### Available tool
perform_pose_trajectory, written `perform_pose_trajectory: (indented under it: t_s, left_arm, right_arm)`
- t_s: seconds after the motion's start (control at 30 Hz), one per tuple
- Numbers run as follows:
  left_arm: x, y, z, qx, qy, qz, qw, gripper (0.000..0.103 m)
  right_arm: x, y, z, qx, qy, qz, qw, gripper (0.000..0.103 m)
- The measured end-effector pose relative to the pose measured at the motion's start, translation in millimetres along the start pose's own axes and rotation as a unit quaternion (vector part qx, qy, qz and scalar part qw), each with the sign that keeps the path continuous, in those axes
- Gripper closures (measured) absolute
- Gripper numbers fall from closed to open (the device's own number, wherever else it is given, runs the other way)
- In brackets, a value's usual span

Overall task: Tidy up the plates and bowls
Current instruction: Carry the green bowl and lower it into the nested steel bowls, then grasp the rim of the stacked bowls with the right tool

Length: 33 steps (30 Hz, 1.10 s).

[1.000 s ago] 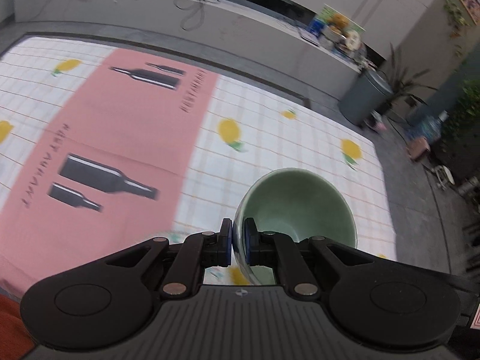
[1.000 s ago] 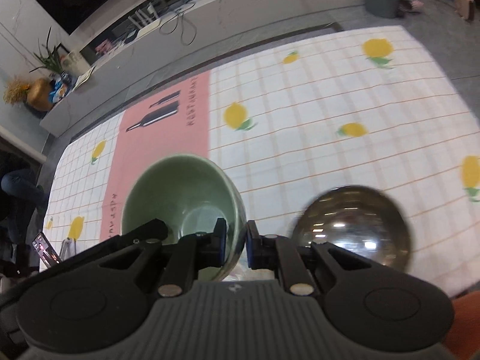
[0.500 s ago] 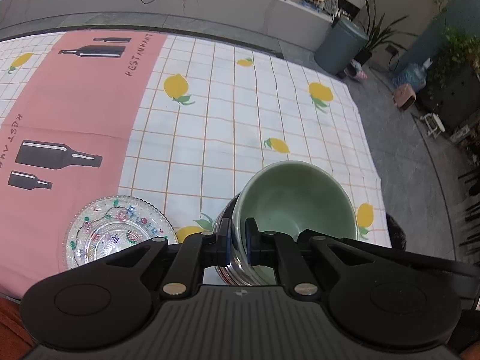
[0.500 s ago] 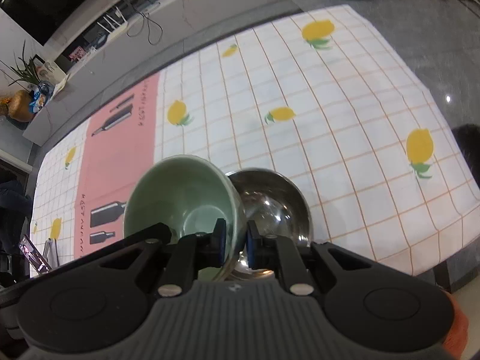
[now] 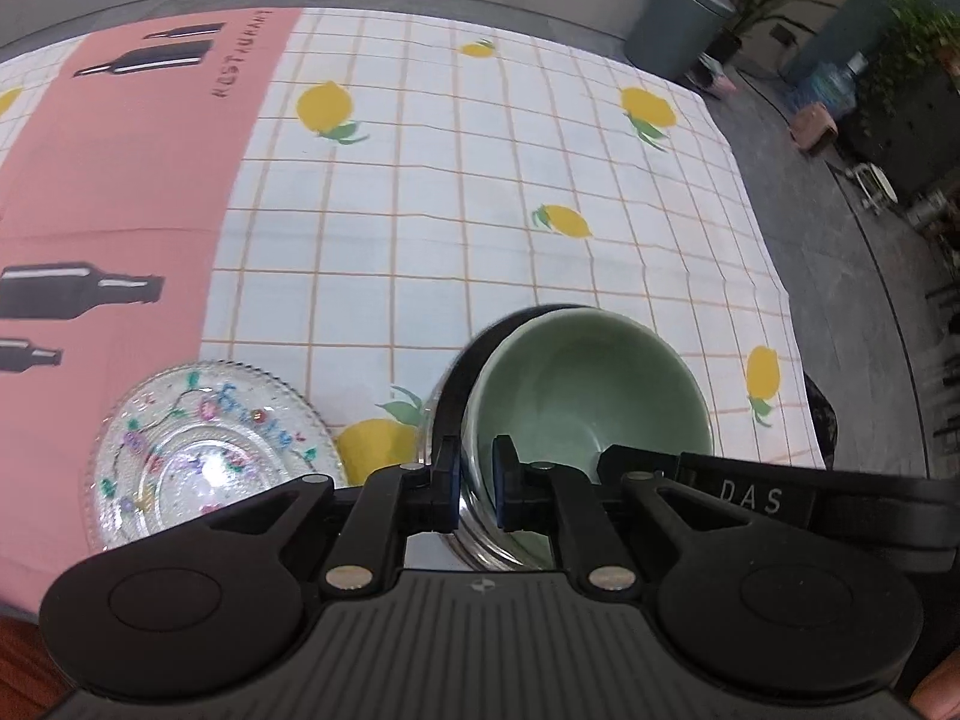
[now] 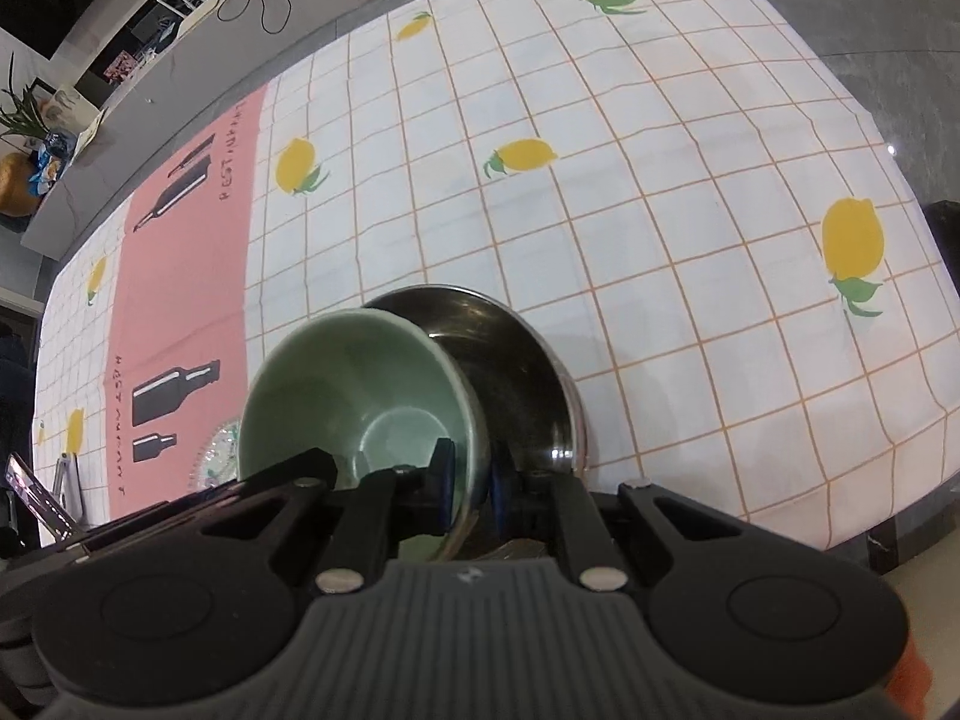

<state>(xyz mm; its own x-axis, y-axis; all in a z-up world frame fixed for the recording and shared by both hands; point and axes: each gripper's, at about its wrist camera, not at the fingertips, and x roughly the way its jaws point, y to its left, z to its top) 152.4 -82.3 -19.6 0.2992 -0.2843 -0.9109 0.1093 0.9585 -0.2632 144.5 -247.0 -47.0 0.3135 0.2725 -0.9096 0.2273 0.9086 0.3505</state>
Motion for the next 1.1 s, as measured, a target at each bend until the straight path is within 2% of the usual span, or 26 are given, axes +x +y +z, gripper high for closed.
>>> perform_pose_trajectory:
  t_s: [0.33, 0.53, 0.6, 0.7, 0.93, 1.03, 1.1]
  left_arm:
    - [14, -1, 7, 0.011, 0.021, -0.01, 0.9997, 0.092]
    - [13, 1, 8, 0.014, 0.026, -0.018, 0.9994, 0.087]
    - [13, -1, 7, 0.02, 0.028, -0.016, 0.9993, 0.085]
    - [9, -2, 6, 0.03, 0.022, -0.008, 0.9993, 0.085]
    - [1, -1, 5, 0.03, 0.015, -0.011, 0.9994, 0.085]
    - [-6, -4, 2, 0.044, -0.001, -0.006, 0.999, 0.085]
    - [-12, -6, 1, 0.054, -0.017, -0.001, 0.9984, 0.082]
  right_arm:
    - [6, -8, 7, -0.015, 0.014, -0.012, 1.0, 0.091]
    - [7, 0, 11, -0.03, 0.017, -0.022, 0.999, 0.086]
    - [5, 3, 10, -0.039, 0.014, -0.031, 0.999, 0.078]
    - [-1, 6, 10, -0.051, 0.003, -0.039, 0.998, 0.074]
    - [-8, 12, 9, -0.067, -0.008, -0.044, 0.997, 0.073]
    - [-13, 9, 8, -0.065, -0.014, -0.036, 0.997, 0.071]
    - [-18, 8, 6, -0.064, -0.02, -0.024, 0.997, 0.062]
